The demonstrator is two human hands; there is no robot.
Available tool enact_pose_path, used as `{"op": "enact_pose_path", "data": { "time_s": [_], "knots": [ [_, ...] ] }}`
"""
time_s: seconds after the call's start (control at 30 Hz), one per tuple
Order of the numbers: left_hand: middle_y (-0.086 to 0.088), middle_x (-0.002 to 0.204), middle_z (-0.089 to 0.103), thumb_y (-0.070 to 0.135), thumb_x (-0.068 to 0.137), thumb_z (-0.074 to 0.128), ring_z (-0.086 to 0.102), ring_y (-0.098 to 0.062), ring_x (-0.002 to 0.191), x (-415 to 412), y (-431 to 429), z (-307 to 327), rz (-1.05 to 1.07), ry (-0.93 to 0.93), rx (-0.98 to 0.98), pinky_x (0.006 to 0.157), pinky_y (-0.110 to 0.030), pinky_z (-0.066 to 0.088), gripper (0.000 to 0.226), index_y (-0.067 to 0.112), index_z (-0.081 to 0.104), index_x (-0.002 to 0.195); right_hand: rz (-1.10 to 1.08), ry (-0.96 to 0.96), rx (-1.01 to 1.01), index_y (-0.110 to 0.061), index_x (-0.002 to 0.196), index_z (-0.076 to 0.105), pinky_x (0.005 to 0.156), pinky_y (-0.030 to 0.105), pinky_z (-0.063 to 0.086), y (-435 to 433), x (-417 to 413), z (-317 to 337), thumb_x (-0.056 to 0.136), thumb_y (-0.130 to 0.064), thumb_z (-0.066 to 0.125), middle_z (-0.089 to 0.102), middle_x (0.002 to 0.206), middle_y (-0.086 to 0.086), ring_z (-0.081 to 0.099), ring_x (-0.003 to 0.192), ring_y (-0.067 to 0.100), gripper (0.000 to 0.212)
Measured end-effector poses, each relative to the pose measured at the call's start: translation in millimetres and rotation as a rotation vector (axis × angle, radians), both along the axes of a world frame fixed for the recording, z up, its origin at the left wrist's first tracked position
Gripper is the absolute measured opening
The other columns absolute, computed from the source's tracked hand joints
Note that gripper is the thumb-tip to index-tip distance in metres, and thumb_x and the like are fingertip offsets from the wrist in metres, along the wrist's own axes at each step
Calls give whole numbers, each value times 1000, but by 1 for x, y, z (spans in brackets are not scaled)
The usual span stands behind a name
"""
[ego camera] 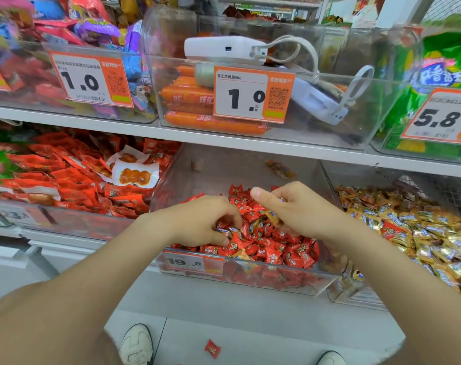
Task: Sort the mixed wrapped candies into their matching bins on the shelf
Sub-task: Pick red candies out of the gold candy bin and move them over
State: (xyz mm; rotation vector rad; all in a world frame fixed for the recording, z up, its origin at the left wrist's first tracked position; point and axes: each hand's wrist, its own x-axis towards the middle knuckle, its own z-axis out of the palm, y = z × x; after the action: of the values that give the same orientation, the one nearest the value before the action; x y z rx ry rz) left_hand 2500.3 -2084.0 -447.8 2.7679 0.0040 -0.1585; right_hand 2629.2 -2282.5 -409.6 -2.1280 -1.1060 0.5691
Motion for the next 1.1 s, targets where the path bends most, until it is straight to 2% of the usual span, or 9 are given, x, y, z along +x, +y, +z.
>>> {"op": "enact_pose_path", "data": {
  "time_s": [0.1,0.23,0.33,0.43,0.53,0.63,0.73,0.83,1.1],
  "knots": [
    [20,98,59,37,94,77,51,13,81,4,-3,-1,6,-24,5,66,-10,37,23,33,70,115,68,122,-11,-4,83,61,49,27,46,0,2,-4,106,-42,59,74,68,5,58,49,13,44],
    [8,76,66,29,105,56,59,-4,66,-1,-1,9,105,-51,-70,63,-32,48,8,28,64,106,233,-70,-152,-24,100,75,58,24,48,-2,4,-15,105,-23,63,76,76,-3,58,56,6,13],
    [4,65,55,24,103,41,53,-14,62,-4,5,17,246,-82,-50,59,-34,39,28,18,60,84,349,-81,-190,-25,86,79,56,24,45,1,-2,-25,96,-31,77,60,55,-6,46,49,7,12],
    [-4,61,48,49,88,31,53,-29,66,-5,9,18,346,-118,-12,60,-38,38,46,12,43,63,395,-104,-182,-25,85,81,56,20,40,9,-7,-32,92,-39,81,54,50,-12,45,49,5,16],
    [-7,56,54,60,95,41,58,-29,61,-2,11,12,422,-133,56,56,-34,41,61,11,47,59,419,-146,-246,-21,90,84,62,18,47,16,-12,-32,93,-24,79,60,50,-20,56,51,-1,7],
    [-8,70,62,49,97,59,63,-31,71,2,21,3,501,-206,119,61,-35,47,47,11,57,69,391,-134,-275,-14,87,81,64,18,50,20,-13,-26,92,-6,64,67,57,-21,61,56,-5,20],
    [-13,91,70,17,100,56,70,-31,72,3,31,-2,522,-196,94,65,-42,60,13,16,68,94,227,-97,-179,-13,84,67,63,25,51,19,-1,-15,97,-20,60,72,66,-13,60,56,0,17],
    [-11,120,69,5,99,55,71,-31,97,4,34,-4,480,-125,144,88,-45,60,32,23,73,119,98,-110,-84,-13,94,58,52,25,46,15,14,-11,99,-18,55,71,69,-7,53,51,5,8],
    [-6,128,43,10,105,55,57,-32,114,13,27,-15,270,200,255,100,-45,50,35,17,62,138,-18,-315,-145,1,98,73,50,29,51,23,36,-20,101,-12,46,63,62,-2,52,44,15,31]
  ]
}}
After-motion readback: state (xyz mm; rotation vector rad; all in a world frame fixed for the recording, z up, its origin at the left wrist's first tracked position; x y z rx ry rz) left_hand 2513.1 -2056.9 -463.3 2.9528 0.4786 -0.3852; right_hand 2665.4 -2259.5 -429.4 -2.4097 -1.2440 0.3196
